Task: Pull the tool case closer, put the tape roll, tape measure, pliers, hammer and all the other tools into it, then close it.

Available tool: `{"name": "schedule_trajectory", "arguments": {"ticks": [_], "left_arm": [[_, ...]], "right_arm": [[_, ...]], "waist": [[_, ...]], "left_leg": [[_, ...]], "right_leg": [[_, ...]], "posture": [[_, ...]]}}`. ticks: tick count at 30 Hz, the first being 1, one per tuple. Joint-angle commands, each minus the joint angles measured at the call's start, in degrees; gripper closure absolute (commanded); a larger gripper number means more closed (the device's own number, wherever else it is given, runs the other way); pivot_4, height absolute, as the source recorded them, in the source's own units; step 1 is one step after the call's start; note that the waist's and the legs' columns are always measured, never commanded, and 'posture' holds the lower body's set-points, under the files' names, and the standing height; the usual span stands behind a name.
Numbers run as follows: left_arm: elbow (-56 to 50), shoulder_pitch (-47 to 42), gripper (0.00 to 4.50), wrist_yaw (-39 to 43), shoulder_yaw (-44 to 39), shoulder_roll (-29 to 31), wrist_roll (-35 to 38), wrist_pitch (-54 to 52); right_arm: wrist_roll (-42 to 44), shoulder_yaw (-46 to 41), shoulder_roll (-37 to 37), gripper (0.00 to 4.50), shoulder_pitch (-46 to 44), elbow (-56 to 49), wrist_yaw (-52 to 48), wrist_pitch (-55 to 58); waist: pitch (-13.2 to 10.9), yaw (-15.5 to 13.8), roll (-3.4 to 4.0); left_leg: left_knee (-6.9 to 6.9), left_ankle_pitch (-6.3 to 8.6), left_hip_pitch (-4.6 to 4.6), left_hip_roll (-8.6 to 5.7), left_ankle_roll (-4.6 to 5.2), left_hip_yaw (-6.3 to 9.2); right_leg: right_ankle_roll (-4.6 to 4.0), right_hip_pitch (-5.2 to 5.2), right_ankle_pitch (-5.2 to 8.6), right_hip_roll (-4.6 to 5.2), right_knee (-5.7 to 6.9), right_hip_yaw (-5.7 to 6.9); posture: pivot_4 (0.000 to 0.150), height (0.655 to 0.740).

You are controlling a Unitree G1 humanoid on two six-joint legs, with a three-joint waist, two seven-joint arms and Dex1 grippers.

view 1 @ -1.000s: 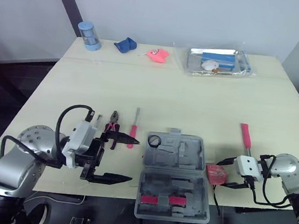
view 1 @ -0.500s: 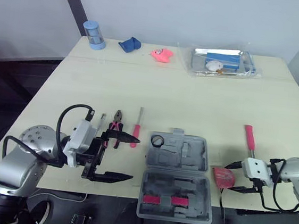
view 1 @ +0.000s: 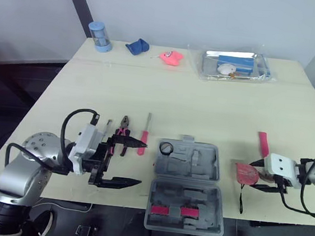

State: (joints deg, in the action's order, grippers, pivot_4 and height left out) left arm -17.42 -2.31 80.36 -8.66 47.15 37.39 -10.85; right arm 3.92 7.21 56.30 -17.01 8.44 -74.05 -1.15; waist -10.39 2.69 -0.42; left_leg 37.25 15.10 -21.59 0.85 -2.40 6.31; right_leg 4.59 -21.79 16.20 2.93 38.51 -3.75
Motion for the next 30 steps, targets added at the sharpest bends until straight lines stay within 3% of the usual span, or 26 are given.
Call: {"name": "schedule_trajectory", "arguments": {"ticks": [1,9,16,23,30], "left_arm": [[0.0,0.0,0.0,-1.0,-2.0,0.0,0.3,0.5],[1.4,1.0,0.0,-2.9,-3.6,-0.2,-0.1,1.1],[2.4,1.6,0.0,-3.2,-4.5,0.1,-0.4,1.7],[2.6,2.4,0.0,-3.0,-5.2,0.4,-0.5,2.0],[2.8,2.5,0.0,-2.8,-5.3,0.2,-0.8,2.2]], "right_arm": [[-2.7,0.7,0.9,1.66,-3.3,-7.9,1.8,7.0],[-10.1,10.3,-4.1,1.66,-13.0,-19.2,2.9,26.0],[-16.1,19.7,-9.6,1.66,-19.5,-23.2,3.5,38.1],[-23.3,27.6,-11.9,1.66,-22.7,-22.6,4.6,43.1],[-25.0,30.0,-12.9,1.66,-23.0,-22.1,4.2,42.5]], "waist": [[0.0,-0.1,0.0],[0.0,-0.3,0.01],[0.0,-0.3,0.02],[0.0,-0.3,0.02],[0.0,-0.2,0.01]], "left_leg": [[0.0,0.0,-0.01,0.0,0.0,0.02],[-0.01,0.0,-0.19,-0.01,0.0,0.1],[-0.02,0.0,-0.38,-0.01,-0.01,0.12],[-0.02,-0.01,-0.53,-0.02,-0.01,0.14],[0.04,-0.01,-0.88,-0.03,-0.02,0.15]], "right_leg": [[0.0,-0.02,0.0,-0.01,0.0,0.01],[0.0,-0.13,0.0,0.02,-0.06,0.11],[-0.01,-0.37,0.0,0.02,-0.05,0.13],[-0.01,-0.56,0.0,0.03,0.0,0.15],[-0.02,-0.97,-0.01,0.03,0.16,0.15]], "posture": [[0.15,0.74],[0.15,0.74],[0.15,0.74],[0.15,0.74],[0.15,0.74]]}}
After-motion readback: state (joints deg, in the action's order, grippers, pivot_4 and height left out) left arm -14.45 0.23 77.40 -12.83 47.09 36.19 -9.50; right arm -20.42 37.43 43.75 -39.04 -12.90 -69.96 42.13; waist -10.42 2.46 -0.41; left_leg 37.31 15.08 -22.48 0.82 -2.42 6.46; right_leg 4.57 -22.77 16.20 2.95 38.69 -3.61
